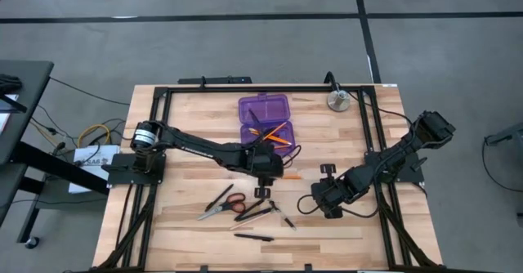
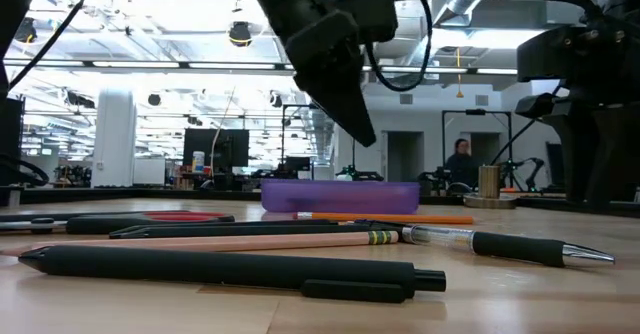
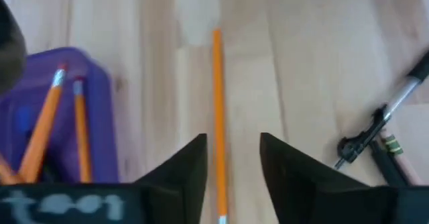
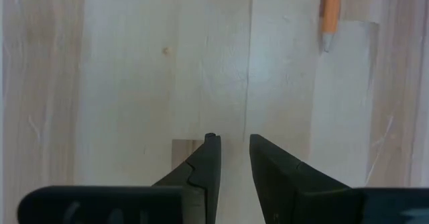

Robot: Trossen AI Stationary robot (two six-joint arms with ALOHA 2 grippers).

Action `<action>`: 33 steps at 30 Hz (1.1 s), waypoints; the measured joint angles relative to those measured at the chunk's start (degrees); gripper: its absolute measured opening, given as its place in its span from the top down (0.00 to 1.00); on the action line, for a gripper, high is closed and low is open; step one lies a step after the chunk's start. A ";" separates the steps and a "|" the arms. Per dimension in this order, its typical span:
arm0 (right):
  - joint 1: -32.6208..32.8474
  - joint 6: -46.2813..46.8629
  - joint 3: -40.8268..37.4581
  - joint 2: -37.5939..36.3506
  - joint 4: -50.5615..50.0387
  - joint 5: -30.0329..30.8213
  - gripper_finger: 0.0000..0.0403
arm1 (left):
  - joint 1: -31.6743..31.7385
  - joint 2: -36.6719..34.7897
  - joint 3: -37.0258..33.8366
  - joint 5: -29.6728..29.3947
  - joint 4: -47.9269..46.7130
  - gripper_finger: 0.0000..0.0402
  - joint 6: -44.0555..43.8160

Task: Pick & place school supplies into a supply box
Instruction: Put the yellow pencil into the purple supply box

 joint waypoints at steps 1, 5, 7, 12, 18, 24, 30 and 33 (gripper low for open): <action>0.00 0.00 0.00 0.00 0.00 0.00 0.81 | -0.07 0.64 -0.39 0.13 2.10 0.65 0.03; -0.02 -0.02 0.00 -0.02 0.38 0.06 0.81 | -0.45 2.74 -0.72 1.08 4.86 0.60 0.09; -0.02 -0.04 0.00 -0.02 0.45 0.23 0.81 | -0.50 4.31 -0.70 1.07 4.82 0.59 0.10; -0.04 0.46 0.02 -0.02 0.93 0.84 0.81 | -0.35 7.32 -0.71 0.17 5.63 0.60 0.12; 0.19 3.30 0.02 -0.02 0.46 0.70 0.81 | -0.17 9.13 -0.69 0.89 6.87 0.61 0.67; 0.35 3.52 0.02 -0.02 -0.21 0.73 0.81 | -0.23 9.19 -0.67 -0.28 6.15 0.61 0.76; 0.35 3.50 0.02 -0.02 0.20 0.85 0.81 | 0.21 9.21 -0.67 -1.61 5.73 0.61 0.74; 0.35 3.50 0.02 -0.02 0.31 0.94 0.81 | 0.44 9.21 -0.67 -2.20 5.40 0.61 0.76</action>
